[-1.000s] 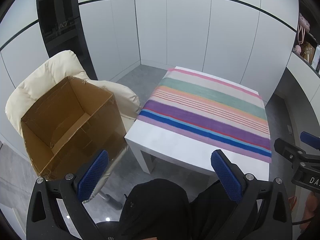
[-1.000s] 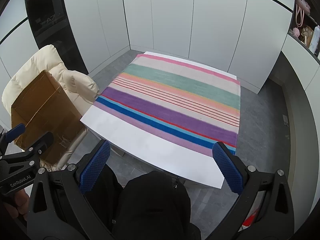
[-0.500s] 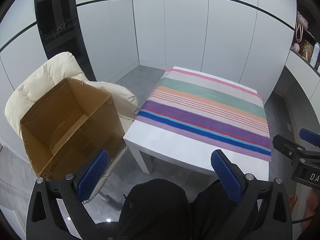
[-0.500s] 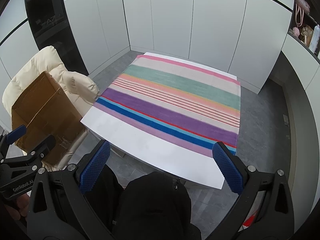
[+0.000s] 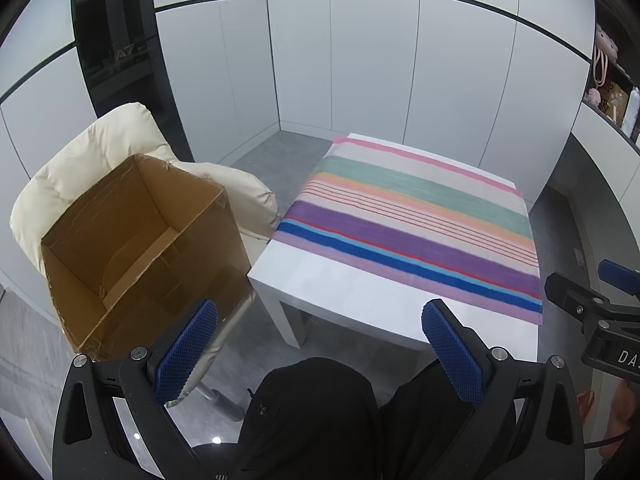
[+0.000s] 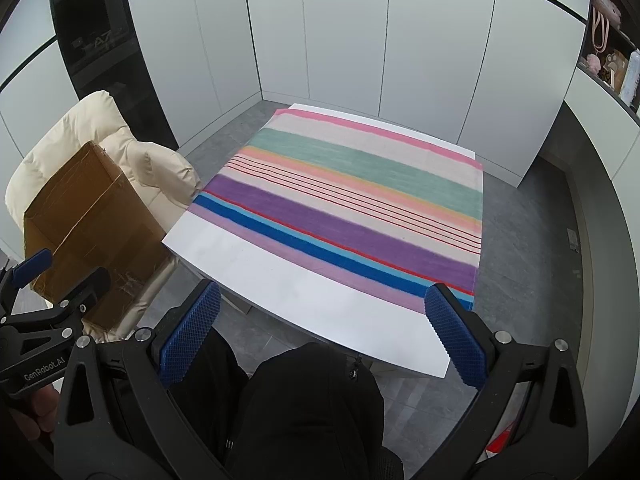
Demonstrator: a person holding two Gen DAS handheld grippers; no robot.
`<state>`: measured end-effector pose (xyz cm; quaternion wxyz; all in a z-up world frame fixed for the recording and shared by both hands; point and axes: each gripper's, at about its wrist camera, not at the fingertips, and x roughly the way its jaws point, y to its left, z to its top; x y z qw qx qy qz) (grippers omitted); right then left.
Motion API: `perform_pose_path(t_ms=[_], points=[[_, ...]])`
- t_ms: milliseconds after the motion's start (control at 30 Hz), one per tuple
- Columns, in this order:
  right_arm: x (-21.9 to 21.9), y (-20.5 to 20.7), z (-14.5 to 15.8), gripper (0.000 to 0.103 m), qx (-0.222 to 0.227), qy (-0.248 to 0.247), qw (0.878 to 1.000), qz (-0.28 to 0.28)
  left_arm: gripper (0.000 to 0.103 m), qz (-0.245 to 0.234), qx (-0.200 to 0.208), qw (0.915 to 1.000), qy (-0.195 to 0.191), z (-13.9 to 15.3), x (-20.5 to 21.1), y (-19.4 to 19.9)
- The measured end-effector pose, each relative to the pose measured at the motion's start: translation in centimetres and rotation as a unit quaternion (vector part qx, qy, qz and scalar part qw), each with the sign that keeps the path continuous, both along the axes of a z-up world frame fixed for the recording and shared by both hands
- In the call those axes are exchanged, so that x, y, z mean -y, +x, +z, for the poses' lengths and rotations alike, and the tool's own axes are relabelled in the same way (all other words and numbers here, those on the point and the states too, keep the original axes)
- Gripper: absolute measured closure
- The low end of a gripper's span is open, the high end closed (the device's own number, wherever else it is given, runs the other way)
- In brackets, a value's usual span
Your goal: Organize objects
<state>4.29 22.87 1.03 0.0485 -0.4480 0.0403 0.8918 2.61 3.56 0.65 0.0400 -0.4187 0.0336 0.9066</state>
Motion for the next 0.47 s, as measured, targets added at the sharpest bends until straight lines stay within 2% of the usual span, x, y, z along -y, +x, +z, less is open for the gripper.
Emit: perform_pose_path(t_ms=[467], points=[[0.13,0.07,-0.2,0.0,-0.001,0.0,1.0,-0.001,0.0,-0.001,0.0,1.0,0.001,-0.01,0.09,0.13]])
